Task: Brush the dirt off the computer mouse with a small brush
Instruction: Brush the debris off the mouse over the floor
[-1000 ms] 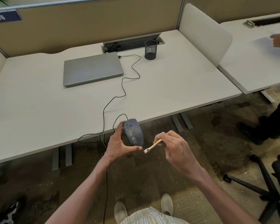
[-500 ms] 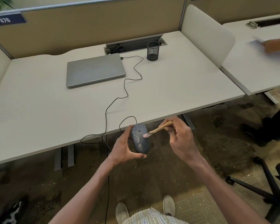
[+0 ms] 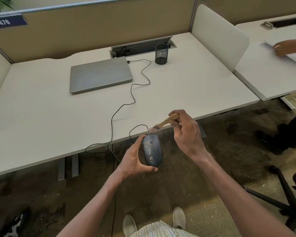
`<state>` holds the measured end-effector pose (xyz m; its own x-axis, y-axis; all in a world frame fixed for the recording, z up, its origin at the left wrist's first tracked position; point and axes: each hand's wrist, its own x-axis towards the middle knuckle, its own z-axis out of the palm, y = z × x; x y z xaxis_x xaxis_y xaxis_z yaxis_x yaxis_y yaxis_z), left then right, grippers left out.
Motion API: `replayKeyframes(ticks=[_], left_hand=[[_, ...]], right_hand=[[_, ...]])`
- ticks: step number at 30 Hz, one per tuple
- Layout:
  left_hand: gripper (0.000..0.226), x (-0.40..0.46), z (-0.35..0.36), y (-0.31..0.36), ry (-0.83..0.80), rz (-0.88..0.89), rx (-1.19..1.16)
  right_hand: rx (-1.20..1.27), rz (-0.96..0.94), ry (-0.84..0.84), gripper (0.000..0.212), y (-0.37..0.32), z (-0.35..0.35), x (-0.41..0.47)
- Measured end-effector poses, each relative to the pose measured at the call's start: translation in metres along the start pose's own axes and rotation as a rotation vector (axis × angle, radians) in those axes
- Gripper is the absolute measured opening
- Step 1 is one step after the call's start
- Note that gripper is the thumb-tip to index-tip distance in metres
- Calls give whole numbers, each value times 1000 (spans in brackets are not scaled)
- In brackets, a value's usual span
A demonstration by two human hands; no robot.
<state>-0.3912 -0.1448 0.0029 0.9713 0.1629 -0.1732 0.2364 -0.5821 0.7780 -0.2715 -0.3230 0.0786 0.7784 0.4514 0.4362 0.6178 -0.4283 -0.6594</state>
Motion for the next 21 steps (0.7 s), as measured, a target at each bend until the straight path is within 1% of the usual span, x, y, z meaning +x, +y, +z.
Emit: replayKeyframes(ticks=[2,4,6,9,11,14,17,19,21], left_hand=[[125,1,0,0,-7,1,0],[126,2,1,0,-9,-5,2],[127,3,2,0,-7,-15,4],[127,4,3,-1,-7,-13,5],[127,6,2,-2,-3,-5,-3],[128,7,1,-3,-3,0,-15],[127,8,0,-3,11,16,-35],[126,9,-1,-3,26,31,-47],[126,11,-3,-3,44,36,-55]], right_hand=[[-4,2,-18,24,-1,1,0],[-63,1,-39,27,-1,1,0],[-119,-4,-24,31,0,0,1],[-94,8,0,32,0,-2,3],[-75,20,-17,33,1,0,3],[-129,72,-14,35,6,-1,1],[-90,107,34,27,9,-4,0],[-22,114,5,22,10,-4,-1],[37,118,-26,21,11,-5,-5]])
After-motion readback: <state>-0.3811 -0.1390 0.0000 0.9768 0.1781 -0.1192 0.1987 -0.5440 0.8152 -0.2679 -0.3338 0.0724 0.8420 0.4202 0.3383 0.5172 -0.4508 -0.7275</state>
